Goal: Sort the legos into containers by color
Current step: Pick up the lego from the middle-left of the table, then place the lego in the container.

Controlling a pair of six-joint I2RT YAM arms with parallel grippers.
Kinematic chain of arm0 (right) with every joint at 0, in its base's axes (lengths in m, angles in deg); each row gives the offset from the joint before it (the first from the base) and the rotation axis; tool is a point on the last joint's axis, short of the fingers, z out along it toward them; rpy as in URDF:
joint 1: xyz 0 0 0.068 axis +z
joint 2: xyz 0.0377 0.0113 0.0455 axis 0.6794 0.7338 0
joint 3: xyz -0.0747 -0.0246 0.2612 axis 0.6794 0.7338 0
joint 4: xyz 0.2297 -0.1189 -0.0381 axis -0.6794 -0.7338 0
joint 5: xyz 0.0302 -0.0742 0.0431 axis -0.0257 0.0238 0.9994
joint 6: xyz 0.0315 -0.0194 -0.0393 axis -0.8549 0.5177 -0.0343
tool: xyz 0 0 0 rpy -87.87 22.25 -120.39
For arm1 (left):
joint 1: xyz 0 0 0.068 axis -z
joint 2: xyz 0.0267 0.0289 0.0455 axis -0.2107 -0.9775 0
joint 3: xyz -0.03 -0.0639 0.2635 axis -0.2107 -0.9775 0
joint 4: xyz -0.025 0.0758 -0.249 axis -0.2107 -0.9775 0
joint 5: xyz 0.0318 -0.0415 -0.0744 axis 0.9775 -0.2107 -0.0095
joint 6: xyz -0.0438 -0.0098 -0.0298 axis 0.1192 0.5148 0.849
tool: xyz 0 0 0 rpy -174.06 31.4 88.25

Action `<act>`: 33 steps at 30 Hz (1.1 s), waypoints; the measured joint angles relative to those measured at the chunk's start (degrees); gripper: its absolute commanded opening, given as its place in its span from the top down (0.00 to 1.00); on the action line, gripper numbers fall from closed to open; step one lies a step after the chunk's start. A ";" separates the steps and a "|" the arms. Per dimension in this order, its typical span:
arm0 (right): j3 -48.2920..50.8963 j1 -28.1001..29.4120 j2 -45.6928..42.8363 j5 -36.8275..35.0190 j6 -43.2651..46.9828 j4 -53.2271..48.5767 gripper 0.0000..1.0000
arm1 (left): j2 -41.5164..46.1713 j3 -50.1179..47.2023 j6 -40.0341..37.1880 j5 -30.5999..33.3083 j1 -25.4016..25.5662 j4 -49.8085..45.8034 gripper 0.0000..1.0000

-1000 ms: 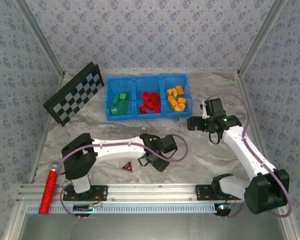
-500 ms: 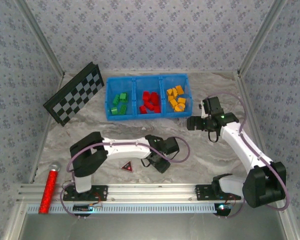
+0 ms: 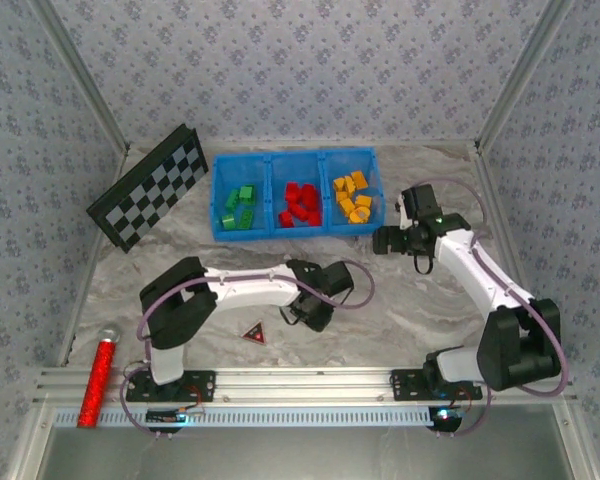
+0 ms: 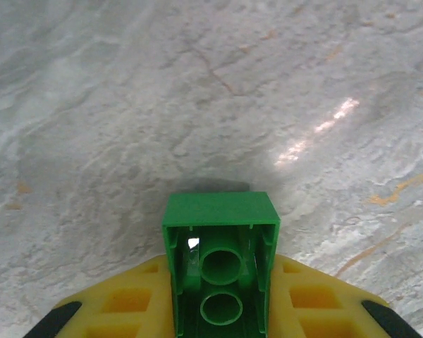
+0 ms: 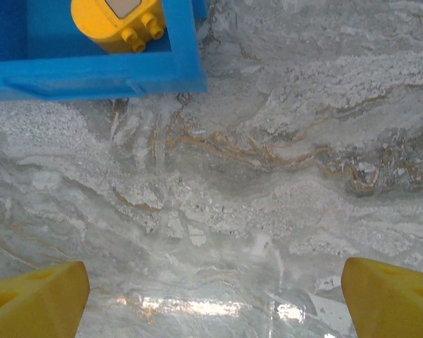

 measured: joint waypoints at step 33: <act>-13.77 1.64 9.31 1.11 3.67 -4.11 0.05 | -25.70 49.92 -4.66 0.92 -49.13 -11.04 0.59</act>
